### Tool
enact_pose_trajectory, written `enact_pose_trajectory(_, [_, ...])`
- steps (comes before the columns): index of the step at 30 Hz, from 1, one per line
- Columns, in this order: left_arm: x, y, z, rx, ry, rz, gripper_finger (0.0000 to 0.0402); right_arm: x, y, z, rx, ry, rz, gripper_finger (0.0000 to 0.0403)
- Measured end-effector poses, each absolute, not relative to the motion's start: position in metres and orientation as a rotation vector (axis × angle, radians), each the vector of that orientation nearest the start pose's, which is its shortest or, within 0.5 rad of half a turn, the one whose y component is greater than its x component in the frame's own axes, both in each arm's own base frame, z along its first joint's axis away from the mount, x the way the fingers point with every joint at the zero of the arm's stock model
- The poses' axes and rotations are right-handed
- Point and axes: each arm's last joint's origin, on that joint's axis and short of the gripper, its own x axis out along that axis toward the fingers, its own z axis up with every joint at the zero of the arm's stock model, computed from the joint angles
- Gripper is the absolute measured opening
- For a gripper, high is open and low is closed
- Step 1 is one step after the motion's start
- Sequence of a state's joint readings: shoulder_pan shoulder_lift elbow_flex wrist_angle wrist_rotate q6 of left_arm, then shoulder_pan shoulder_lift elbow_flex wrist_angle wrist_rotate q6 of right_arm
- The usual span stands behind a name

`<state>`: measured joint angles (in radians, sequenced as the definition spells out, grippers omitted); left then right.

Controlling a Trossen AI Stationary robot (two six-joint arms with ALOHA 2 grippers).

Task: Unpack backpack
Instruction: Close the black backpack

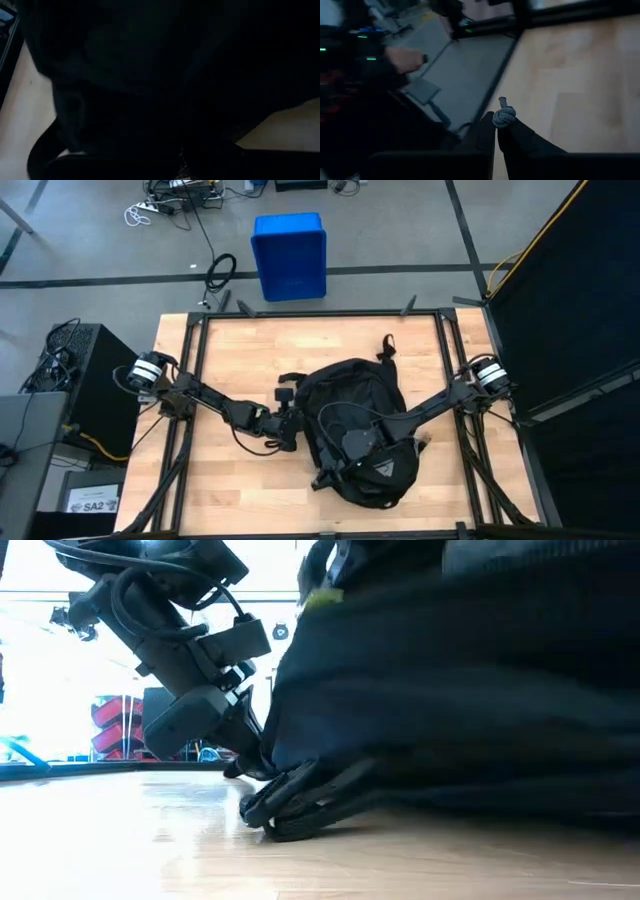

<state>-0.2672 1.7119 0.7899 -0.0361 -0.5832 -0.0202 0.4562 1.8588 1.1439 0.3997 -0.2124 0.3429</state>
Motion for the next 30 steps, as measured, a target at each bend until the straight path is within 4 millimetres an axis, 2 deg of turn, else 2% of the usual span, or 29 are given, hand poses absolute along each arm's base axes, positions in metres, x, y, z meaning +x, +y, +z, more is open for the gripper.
enact_pose_trajectory(8, [0.296,-0.054,0.127,0.363,0.914,0.336,0.0000,0.350,0.197,0.240,0.233,0.346,0.701,0.0000])
enact_pose_trajectory(11, [0.297,-0.054,0.128,0.347,0.905,0.322,0.0000,0.343,0.194,0.257,0.223,0.316,0.703,0.0000])
enact_pose_trajectory(13, [0.297,-0.053,0.133,0.338,0.894,0.316,0.0000,0.341,0.192,0.260,0.220,0.320,0.687,0.0000])
enact_pose_trajectory(22, [0.272,-0.040,0.169,0.359,0.928,0.403,0.0000,0.342,0.192,0.259,0.216,0.320,0.671,0.0000])
enact_pose_trajectory(30, [0.244,-0.051,0.231,0.245,0.697,0.270,0.0008,0.344,0.188,0.261,0.227,0.310,0.662,0.0001])
